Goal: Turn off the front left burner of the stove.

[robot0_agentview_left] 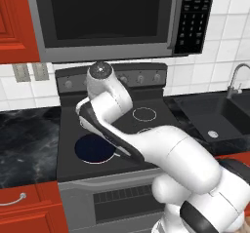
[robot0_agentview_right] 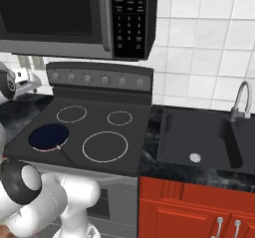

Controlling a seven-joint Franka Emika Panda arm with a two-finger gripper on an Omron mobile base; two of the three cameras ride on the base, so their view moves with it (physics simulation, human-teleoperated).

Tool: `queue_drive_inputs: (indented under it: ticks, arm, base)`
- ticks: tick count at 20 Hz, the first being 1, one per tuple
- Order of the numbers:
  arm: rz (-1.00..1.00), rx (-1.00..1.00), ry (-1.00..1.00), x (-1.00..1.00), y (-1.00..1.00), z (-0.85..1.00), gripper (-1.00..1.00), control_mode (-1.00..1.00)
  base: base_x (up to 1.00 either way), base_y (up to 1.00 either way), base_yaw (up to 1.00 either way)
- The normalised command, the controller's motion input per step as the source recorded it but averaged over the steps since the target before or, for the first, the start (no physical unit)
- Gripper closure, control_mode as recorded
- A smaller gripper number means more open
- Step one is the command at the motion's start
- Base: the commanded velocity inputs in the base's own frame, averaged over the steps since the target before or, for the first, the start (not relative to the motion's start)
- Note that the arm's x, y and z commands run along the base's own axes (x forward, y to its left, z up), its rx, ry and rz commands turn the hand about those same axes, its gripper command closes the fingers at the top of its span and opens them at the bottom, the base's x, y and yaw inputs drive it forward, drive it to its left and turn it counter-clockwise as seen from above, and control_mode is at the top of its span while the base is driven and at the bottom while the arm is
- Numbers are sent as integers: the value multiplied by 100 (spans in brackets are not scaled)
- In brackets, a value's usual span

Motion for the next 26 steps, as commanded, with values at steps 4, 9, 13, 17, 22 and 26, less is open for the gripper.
queue_drive_inputs:
  ticks: [4,9,13,17,22,26]
  arm:
    - [46,-47,20,32,40,-1,-100,-100]
    - [37,-53,3,19,61,-10,-100,-100]
    - [22,-44,-9,1,30,-11,-100,-100]
    - [14,-19,-16,-2,-9,-10,-100,-100]
    - [8,-10,-17,0,-10,-14,-100,-100]
    - [9,-7,-15,0,-8,-14,-100,-100]
  base:
    - [0,0,0]
    - [0,0,0]
    - [0,0,0]
    - [0,0,0]
    - [0,0,0]
    - [0,0,0]
